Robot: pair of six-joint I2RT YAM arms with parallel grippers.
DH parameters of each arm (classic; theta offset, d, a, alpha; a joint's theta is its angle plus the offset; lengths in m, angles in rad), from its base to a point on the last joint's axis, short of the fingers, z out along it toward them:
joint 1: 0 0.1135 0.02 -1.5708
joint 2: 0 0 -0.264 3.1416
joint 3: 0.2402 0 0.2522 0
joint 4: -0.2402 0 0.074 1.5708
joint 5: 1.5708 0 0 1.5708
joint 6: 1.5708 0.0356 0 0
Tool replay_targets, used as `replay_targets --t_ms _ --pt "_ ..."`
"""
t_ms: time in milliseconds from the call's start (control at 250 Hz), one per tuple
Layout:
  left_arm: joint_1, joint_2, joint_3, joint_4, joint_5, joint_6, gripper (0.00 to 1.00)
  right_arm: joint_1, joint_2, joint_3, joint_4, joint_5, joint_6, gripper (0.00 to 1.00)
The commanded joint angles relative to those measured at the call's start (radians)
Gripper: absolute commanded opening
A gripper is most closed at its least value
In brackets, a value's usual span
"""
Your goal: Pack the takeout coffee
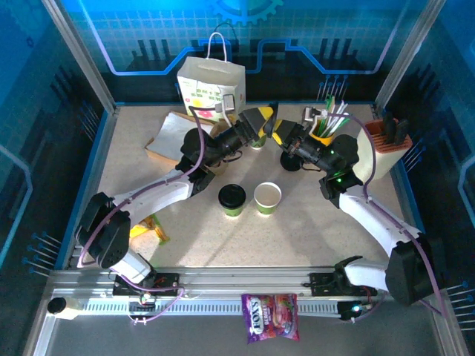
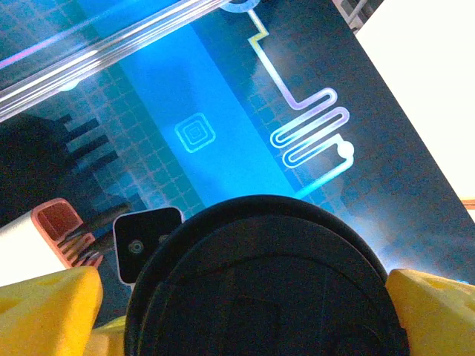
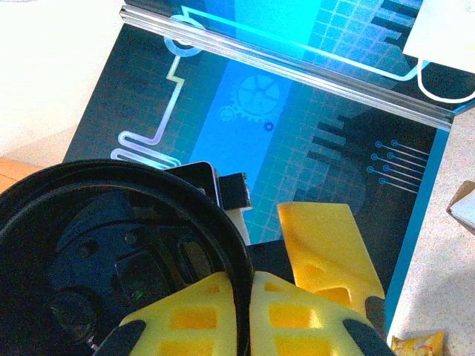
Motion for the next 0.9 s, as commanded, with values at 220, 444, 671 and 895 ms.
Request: replay_targets --t_ms 220,444,671,895 --pt "0.031 -0.049 -0.046 0.052 -0.030 0.021 1.00 0.004 0.022 0.023 0.038 0.003 0.003 0.10" --pt "0.036 -0.051 -0.060 0.073 -0.036 0.004 1.00 0.007 0.042 0.026 0.060 0.001 0.013 0.09" --pt "0.036 -0.054 -0.051 0.044 -0.028 0.010 0.92 0.010 0.046 0.027 0.057 0.001 0.011 0.10" --pt "0.036 -0.055 -0.049 0.032 -0.012 0.015 0.84 0.013 0.050 0.027 0.050 0.004 0.005 0.10"
